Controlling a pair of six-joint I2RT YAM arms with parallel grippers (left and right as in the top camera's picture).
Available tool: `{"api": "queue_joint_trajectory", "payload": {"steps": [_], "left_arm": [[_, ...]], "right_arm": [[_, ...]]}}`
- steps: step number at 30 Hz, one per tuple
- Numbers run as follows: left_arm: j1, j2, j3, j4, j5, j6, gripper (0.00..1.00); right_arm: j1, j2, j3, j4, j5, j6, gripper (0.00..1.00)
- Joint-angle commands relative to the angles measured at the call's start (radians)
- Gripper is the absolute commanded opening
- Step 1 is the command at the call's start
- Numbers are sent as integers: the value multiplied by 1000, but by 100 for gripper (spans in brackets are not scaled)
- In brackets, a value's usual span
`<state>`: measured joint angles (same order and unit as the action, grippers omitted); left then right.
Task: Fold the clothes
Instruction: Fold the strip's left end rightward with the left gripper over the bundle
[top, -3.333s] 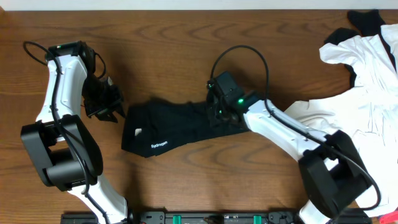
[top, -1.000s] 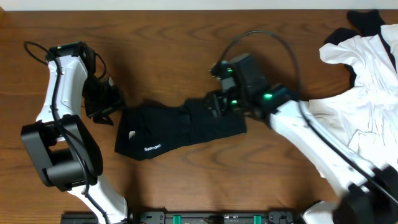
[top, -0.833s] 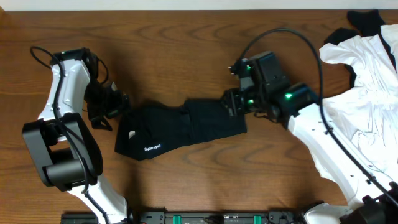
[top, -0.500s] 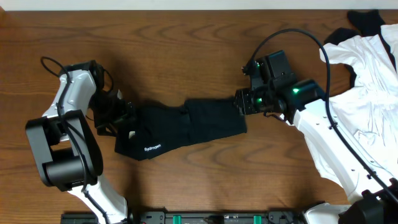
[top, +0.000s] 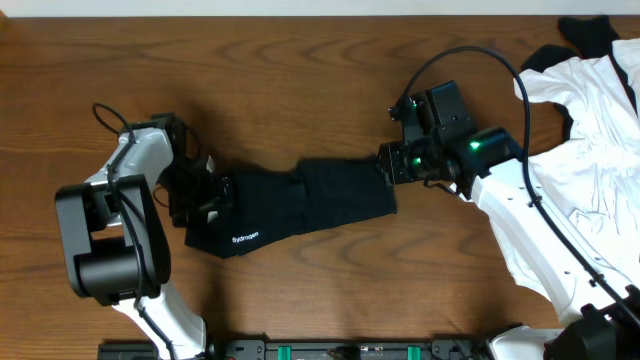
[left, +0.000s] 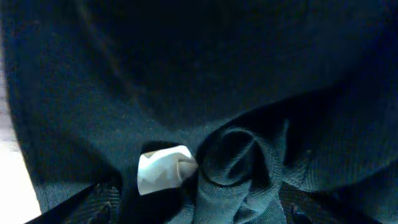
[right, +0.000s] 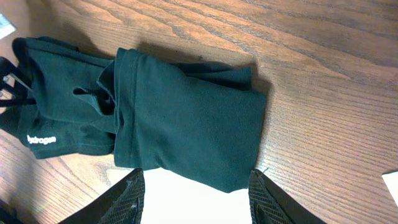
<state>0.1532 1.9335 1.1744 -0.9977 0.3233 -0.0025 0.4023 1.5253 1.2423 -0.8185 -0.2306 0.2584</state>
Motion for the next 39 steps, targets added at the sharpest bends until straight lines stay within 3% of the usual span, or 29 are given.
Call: {"api": "queue_joint_trajectory", "payload": {"steps": [1,8,13,31,39], "left_arm": [[-2,-5,-42,20,36,9,78],[-2,-5,-49,21,37,6,30],[-1,-6,-37,24,36,5,6],[229,-342,73,28,32,-64,6],[249,-422,76,39,57,-85,7]], "right_arm": [[-2,6,-1,-2,6,-13,52],[-2,6,-1,-5,6,-13,52],[-2,6,-1,-12,6,-13,52],[-2,6,-1,-31,6,-13,51],[-2,6,-1,-31,6,-13,51]]}}
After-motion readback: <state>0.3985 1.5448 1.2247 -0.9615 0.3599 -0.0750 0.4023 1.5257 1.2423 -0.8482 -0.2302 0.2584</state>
